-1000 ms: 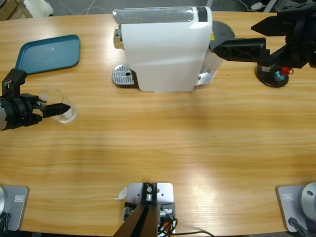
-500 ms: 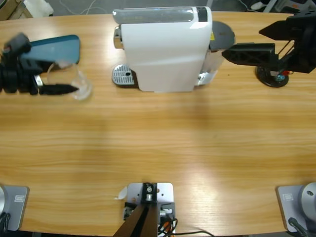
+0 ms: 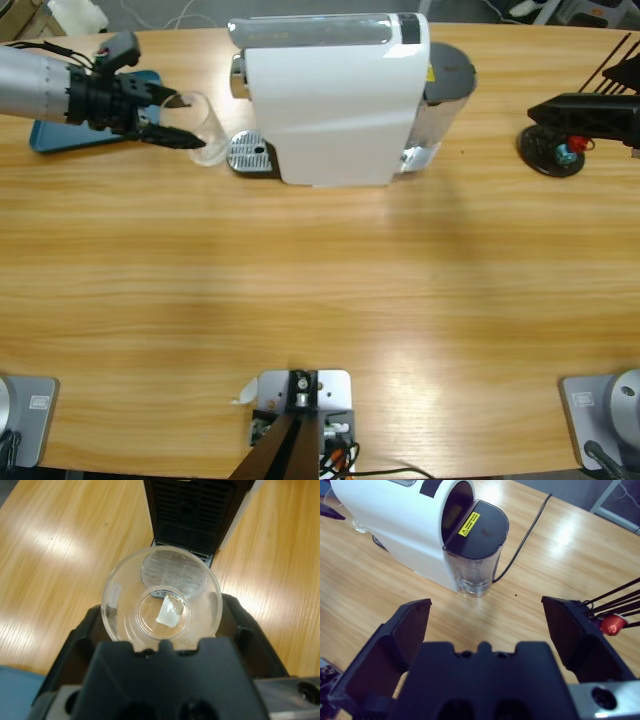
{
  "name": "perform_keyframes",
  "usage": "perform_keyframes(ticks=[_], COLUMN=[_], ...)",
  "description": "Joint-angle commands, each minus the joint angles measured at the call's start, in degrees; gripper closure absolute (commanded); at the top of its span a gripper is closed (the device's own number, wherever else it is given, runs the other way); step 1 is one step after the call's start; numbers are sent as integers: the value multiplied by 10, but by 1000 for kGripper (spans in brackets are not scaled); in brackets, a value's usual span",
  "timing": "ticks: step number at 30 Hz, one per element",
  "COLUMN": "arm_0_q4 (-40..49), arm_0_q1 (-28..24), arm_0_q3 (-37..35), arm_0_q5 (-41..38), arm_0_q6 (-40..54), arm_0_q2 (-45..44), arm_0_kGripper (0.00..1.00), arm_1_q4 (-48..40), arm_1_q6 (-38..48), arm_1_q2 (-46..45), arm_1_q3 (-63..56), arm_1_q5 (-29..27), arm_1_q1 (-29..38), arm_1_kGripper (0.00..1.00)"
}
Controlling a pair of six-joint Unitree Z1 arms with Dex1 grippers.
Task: Pour coffee
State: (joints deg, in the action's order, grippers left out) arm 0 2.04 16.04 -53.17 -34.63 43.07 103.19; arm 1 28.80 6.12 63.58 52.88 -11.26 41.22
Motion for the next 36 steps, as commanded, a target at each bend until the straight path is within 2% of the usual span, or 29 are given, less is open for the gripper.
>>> perform_keyframes(ticks=[1, 9, 20, 21, 22, 24, 25, 36], arm_0_q4=[-3, -3, -7, -7, -8, -9, -10, -10], arm_0_q1=[47, 67, 80, 80, 81, 84, 85, 84], arm_0_q3=[-45, -78, -79, -79, -80, -82, -83, -80], arm_0_q5=[10, 16, 7, 8, 11, 16, 16, 16], arm_0_q6=[-7, -19, -20, -20, -21, -22, -23, -18], arm_0_q2=[57, 88, 101, 102, 103, 105, 105, 81], arm_0_kGripper=[736, 736, 720, 637, 417, 93, 22, 0], arm_1_q4=[6, 12, 15, 16, 17, 19, 20, 23], arm_1_q6=[-21, -21, -21, -21, -21, -21, -21, -21], arm_1_q2=[20, 6, 10, 9, 8, 5, 4, 3], arm_1_q3=[5, -1, 5, 5, 5, 4, 4, 7], arm_1_q5=[5, 5, 5, 5, 5, 5, 5, 4], arm_1_q1=[-8, -8, -8, -8, -8, -8, -8, -8], arm_1_kGripper=[0, 0, 0, 0, 0, 0, 0, 0])
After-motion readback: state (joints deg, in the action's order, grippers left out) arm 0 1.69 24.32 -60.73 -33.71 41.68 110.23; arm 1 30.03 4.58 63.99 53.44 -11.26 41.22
